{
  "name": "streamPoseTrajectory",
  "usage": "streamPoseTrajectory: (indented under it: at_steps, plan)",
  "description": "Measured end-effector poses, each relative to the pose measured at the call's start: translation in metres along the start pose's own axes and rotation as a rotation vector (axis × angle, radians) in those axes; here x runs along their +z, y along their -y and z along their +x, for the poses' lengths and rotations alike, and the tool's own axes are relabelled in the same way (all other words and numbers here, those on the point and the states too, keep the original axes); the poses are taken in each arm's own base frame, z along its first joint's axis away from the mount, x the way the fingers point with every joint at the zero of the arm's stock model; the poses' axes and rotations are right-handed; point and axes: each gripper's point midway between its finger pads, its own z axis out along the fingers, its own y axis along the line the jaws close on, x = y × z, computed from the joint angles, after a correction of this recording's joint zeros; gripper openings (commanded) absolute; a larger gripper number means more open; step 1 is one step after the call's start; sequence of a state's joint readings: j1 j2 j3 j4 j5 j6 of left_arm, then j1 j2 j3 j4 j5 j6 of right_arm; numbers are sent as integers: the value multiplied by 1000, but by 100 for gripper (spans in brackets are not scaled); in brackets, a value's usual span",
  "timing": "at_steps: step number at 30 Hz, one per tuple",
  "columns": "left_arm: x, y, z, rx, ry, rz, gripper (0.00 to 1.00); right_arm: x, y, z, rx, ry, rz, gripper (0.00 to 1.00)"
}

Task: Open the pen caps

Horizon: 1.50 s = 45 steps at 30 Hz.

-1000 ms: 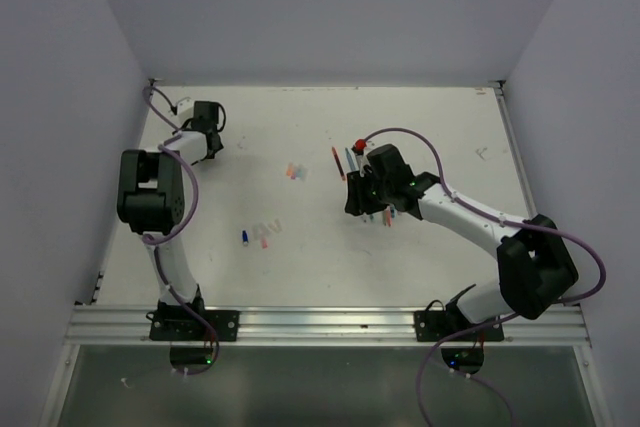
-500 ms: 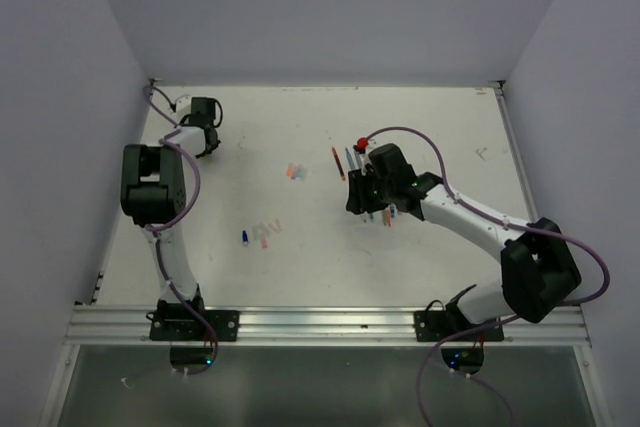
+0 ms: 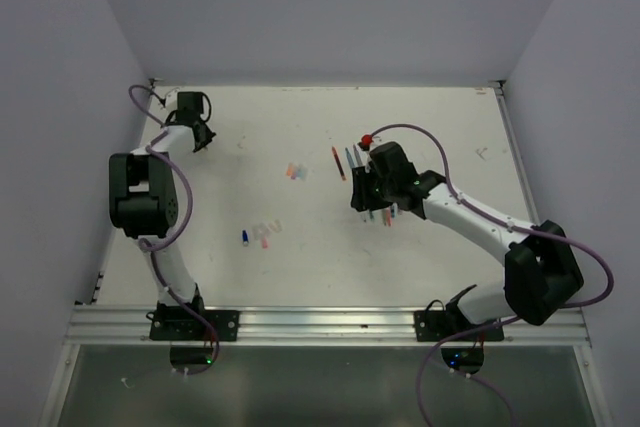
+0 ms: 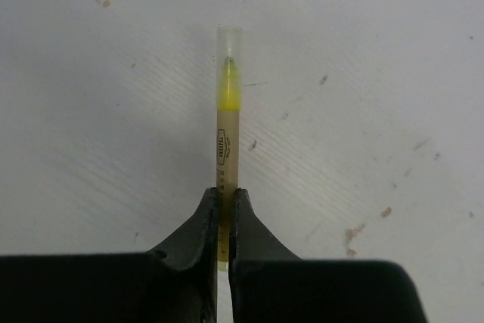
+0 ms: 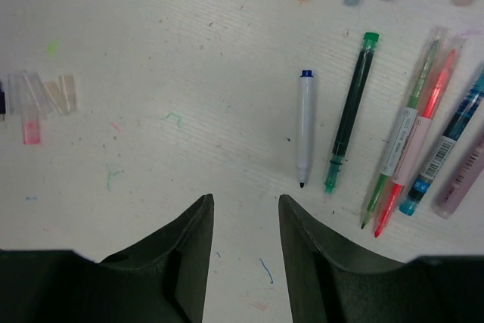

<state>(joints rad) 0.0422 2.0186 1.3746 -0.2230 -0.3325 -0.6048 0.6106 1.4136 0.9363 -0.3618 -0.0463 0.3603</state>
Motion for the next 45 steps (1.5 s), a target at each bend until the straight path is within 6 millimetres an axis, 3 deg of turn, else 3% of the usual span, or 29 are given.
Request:
streamPoseTrajectory:
  at_steps: [3, 6, 9, 12, 17, 20, 24, 33, 41, 45]
  plan:
    - [-34, 17, -9, -34, 17, 93, 0, -4, -4, -9, 21, 14, -1, 44]
    - [-86, 45, -7, -48, 52, 237, 0, -10, -14, -27, 41, 48, -32, 44]
    - [-144, 79, 18, -46, 62, 440, 0, -12, -33, -49, 66, 79, -98, 44]
    - [-200, 103, 65, -49, 21, 679, 0, -9, -52, -65, 122, 100, -181, 43]
    - [-240, 106, 135, -23, -96, 885, 0, -5, -75, -84, 249, 136, -294, 40]
    - [-259, 106, 158, 5, -131, 976, 0, 0, -87, -95, 311, 154, -361, 37]
    - [-291, 117, 170, 23, -129, 1117, 0, 15, -95, -97, 381, 160, -419, 32]
    - [-315, 127, 193, 27, -172, 1218, 0, 36, -99, -80, 468, 117, -462, 28]
    - [-318, 132, 195, 32, -174, 1221, 0, 37, -97, -74, 479, 127, -468, 27]
    - [-313, 132, 191, 19, -164, 1177, 0, 25, -96, -74, 466, 155, -458, 27]
